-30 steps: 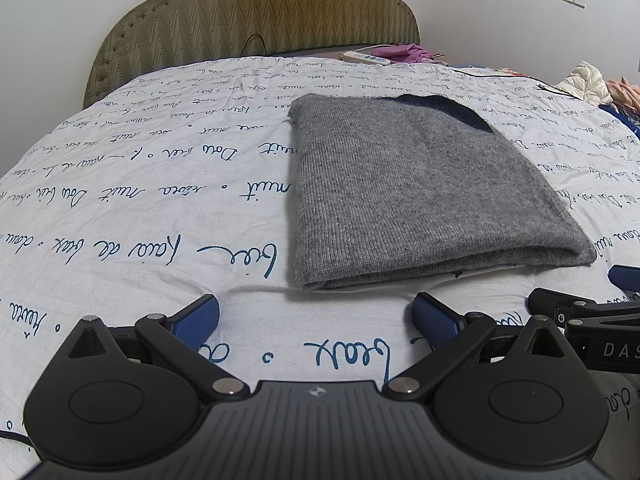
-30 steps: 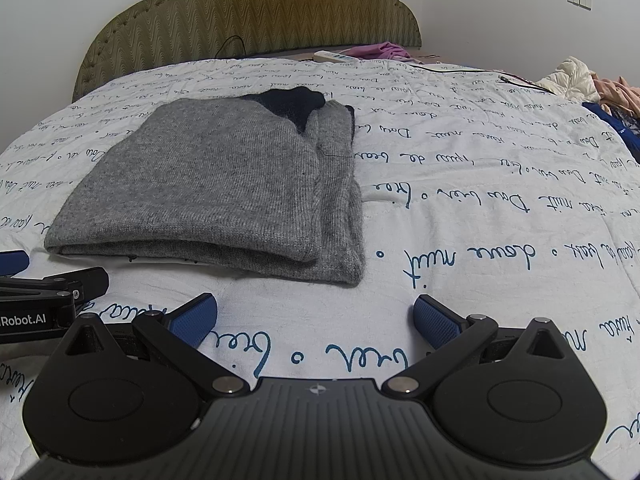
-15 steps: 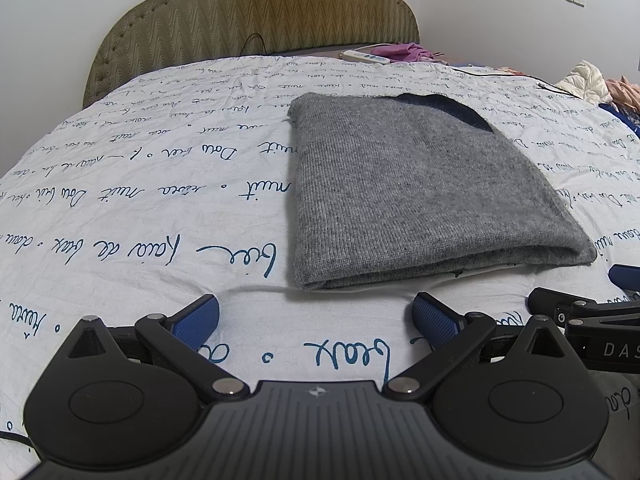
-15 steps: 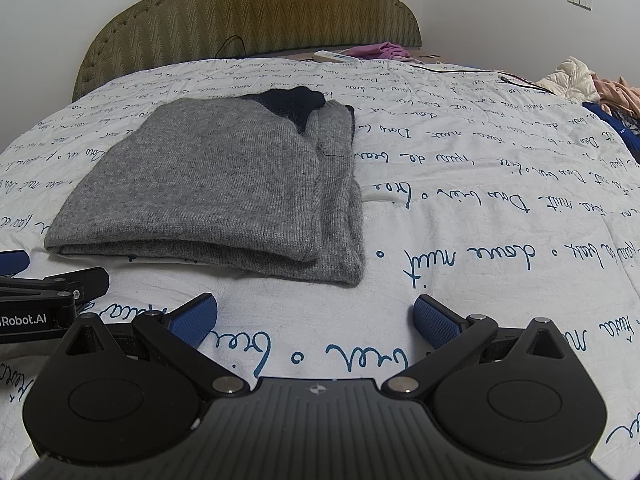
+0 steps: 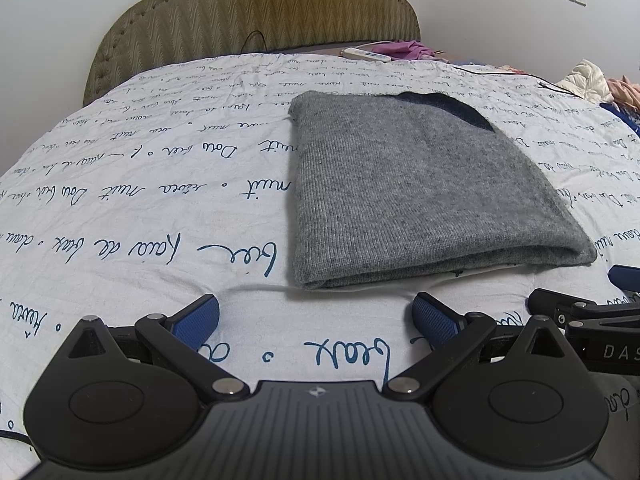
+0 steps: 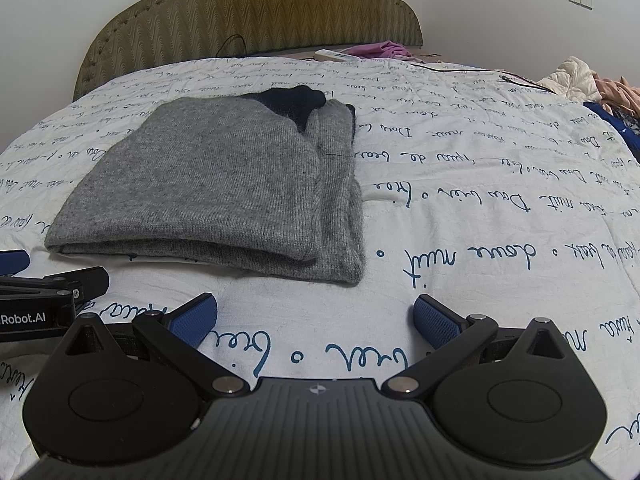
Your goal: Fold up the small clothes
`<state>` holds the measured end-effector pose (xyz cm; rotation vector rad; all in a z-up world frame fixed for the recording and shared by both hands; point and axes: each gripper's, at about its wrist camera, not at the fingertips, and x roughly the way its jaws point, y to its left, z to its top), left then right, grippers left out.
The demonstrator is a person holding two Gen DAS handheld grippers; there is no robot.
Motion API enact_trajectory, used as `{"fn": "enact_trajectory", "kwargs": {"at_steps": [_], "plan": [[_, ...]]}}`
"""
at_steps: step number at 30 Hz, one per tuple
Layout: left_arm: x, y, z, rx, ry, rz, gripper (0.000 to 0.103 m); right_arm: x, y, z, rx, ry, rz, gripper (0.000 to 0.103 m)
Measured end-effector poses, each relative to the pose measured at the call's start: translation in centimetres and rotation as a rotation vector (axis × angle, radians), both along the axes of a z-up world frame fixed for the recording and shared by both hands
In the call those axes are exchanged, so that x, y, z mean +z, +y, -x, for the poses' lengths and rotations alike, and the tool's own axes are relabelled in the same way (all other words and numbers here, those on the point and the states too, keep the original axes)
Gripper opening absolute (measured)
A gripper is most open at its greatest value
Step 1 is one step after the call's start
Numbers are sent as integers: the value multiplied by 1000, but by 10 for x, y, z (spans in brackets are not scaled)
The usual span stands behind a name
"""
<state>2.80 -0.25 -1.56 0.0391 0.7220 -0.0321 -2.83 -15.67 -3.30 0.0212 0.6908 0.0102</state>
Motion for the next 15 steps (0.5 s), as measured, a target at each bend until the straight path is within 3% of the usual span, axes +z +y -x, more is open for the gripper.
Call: {"fn": "enact_trajectory", "kwargs": {"at_steps": [15], "plan": [[-1,2,1,4,-3,12,103,-1,-2,-1,1,1,-7,103]]}}
